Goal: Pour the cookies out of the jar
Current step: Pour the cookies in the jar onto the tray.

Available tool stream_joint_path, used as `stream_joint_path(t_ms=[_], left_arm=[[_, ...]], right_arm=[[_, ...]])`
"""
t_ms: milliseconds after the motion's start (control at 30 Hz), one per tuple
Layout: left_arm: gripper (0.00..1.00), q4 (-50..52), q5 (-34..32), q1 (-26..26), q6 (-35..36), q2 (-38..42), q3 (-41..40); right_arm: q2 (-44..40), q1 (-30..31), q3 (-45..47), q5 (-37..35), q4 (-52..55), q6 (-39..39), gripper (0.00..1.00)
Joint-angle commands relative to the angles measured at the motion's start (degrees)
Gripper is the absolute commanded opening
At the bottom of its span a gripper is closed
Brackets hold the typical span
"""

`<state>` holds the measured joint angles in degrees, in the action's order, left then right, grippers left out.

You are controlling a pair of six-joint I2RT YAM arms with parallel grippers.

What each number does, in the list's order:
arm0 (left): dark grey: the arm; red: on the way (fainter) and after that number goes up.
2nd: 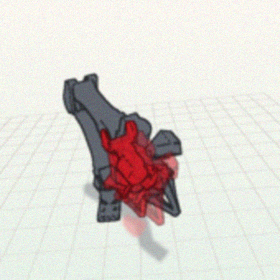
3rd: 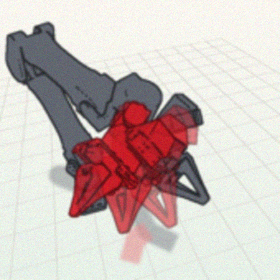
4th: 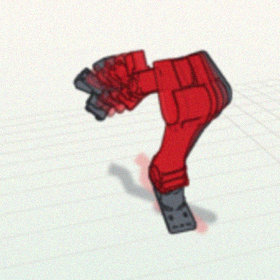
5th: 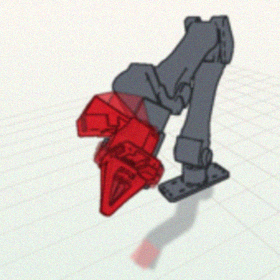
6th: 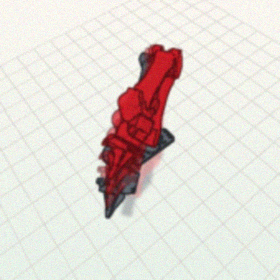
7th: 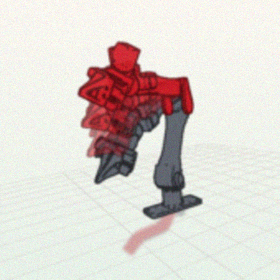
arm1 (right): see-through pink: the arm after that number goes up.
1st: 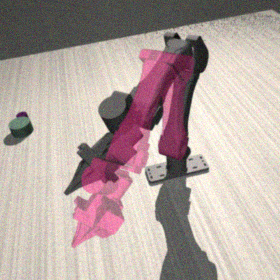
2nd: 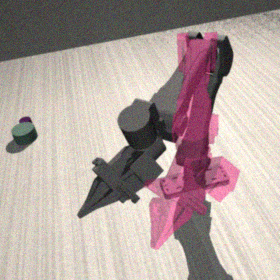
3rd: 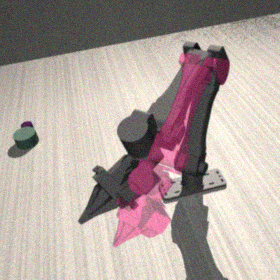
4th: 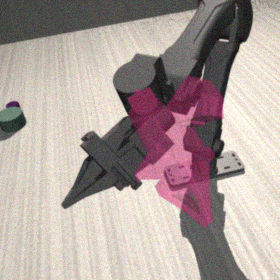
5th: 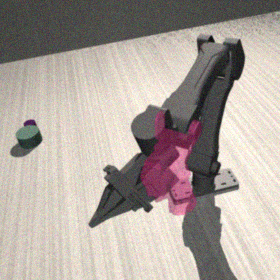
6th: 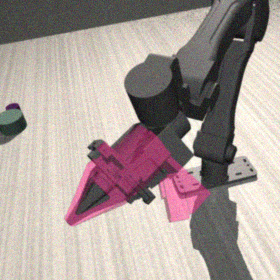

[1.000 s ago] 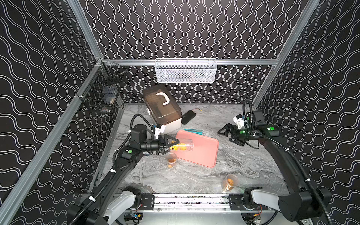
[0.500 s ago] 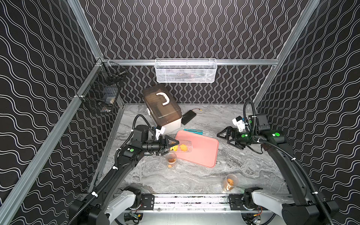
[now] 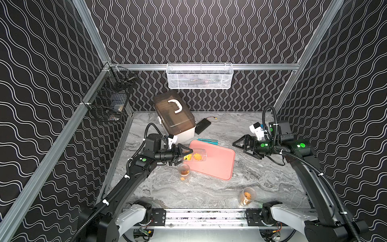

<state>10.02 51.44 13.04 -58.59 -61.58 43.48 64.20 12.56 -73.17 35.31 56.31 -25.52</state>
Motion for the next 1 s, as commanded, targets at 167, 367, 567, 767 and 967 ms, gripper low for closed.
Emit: stream_joint_path(t_ms=[167, 367, 567, 767, 967], left_arm=[[0.51, -4.66, 0.82, -0.04, 1.25, -2.27, 0.77], [0.51, -1.24, 2.14, -0.03, 4.88, -3.80, 1.58], [0.51, 1.31, 4.47, -0.03, 9.19, -7.53, 4.15], [0.51, -7.84, 7.61, -0.08, 6.88, -14.31, 5.07], [0.50, -17.58, 11.41, -0.03, 4.35, -22.94, 6.32]], right_arm=[[0.44, 0.15, 2.50, -2.16, -0.55, 0.75, 1.00], [-0.53, 0.14, 5.99, -3.62, -2.22, 1.04, 1.00], [-0.73, 0.17, 12.15, -1.89, -4.95, -1.67, 1.00], [1.00, 0.13, 13.45, -1.20, -5.52, -1.90, 1.00], [3.45, 0.19, 14.76, 0.12, -9.16, -2.69, 1.00]])
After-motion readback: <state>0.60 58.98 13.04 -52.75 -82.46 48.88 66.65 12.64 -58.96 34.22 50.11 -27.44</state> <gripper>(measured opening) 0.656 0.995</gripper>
